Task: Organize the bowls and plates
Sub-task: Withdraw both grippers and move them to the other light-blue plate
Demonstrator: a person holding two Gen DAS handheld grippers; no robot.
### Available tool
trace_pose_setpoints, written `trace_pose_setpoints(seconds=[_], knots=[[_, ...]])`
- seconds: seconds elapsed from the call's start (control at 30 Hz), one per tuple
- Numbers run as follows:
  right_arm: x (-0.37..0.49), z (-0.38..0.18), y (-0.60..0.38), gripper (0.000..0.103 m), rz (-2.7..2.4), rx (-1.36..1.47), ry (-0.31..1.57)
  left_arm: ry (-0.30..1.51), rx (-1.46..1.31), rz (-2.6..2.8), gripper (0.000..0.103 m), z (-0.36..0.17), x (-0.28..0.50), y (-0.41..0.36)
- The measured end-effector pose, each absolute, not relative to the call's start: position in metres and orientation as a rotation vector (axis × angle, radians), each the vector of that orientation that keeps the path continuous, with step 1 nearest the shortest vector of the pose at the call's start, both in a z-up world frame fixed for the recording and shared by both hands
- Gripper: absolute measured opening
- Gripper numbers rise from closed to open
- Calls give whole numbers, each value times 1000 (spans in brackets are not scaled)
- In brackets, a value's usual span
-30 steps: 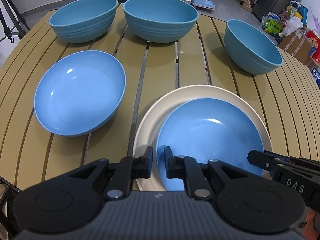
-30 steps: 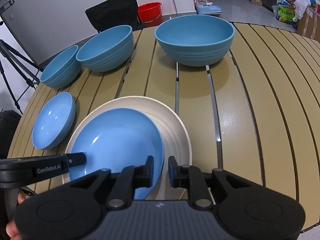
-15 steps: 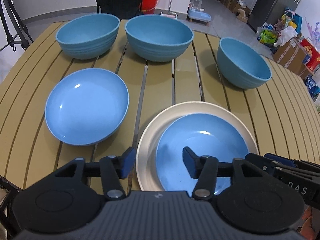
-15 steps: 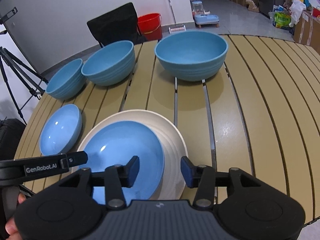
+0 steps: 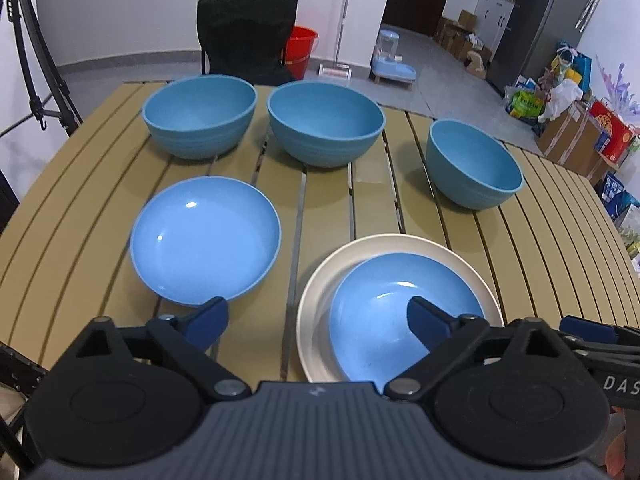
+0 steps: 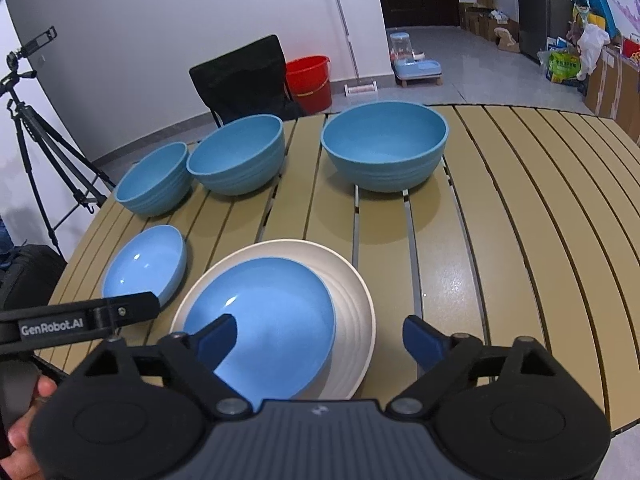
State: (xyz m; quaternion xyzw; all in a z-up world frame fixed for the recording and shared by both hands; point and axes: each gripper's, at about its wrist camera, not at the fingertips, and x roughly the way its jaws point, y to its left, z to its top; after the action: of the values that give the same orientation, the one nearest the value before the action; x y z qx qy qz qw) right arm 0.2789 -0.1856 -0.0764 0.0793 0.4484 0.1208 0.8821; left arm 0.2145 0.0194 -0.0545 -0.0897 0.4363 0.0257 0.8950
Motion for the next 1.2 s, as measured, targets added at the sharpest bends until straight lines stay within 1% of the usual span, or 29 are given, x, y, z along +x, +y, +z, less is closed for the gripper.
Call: trace_pose_setpoints(seconds=[0.03,0.07,0.1,0.17,0.77,1.2], knots=[[277,-75,-186,91,252,165,930,899,-187,54,102,-53,212,21],[274,-73,-185,94,252,162,925,892,-190,56,103,-52,210,23],[272,-71,-185,99,253,159,918,886,-191,59,103,-50,208,24],[266,-68,-183,103,252,155,903,874,-190,62,103,-48,203,27],[220,-40,-169,103,325,137,798,774,-175,77,103,-27,158,59],[211,-32,-143,103,388,129,785,739,-229,137,103,-16,142,104]])
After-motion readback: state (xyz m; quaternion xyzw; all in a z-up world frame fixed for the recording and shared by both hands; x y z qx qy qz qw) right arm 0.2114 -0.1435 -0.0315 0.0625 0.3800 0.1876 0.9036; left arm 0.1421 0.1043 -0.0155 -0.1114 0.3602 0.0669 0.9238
